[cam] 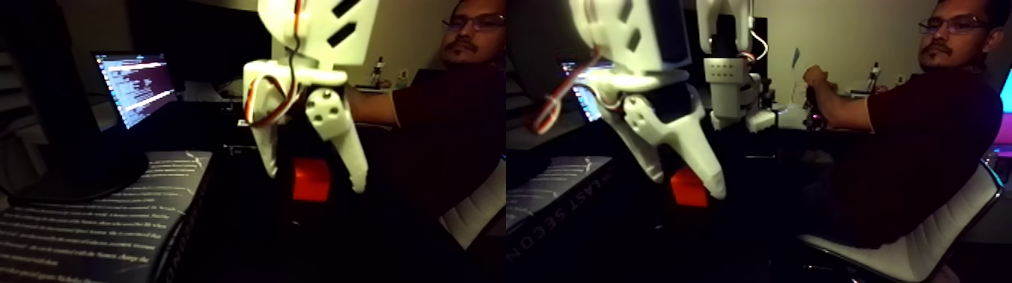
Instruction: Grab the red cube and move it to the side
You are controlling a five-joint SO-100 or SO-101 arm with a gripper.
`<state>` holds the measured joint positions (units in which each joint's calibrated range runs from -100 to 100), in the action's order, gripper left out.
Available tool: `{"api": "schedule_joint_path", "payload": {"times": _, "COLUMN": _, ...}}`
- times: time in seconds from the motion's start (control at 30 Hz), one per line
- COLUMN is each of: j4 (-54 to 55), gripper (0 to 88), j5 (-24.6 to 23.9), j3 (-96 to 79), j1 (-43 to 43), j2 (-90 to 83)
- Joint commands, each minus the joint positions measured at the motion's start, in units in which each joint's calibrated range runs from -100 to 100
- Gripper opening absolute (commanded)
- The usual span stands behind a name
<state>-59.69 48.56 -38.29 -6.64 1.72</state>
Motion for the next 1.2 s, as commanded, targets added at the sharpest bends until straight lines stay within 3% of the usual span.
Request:
{"api": "schedule_joint_path", "payload": {"times": 0.0, "j4": 0.4, "gripper": 38.3, "j5": 0.7, "j3": 0.2, "j1": -0.7, "j2": 0.8}}
{"api": "schedule_joint_path", "payload": {"times": 0.73, "j4": -0.7, "gripper": 38.1, "j5": 3.5, "j3": 0.1, "j1": -1.2, "j2": 2.5}}
{"api": "schedule_joint_path", "payload": {"times": 0.93, "j4": -0.6, "gripper": 31.3, "j5": 4.3, "j3": 0.1, "j1": -2.5, "j2": 2.5}}
{"api": "schedule_joint_path", "payload": {"times": 1.17, "j4": -1.6, "gripper": 30.9, "j5": 4.2, "j3": 0.0, "j1": -2.2, "j2": 2.5}}
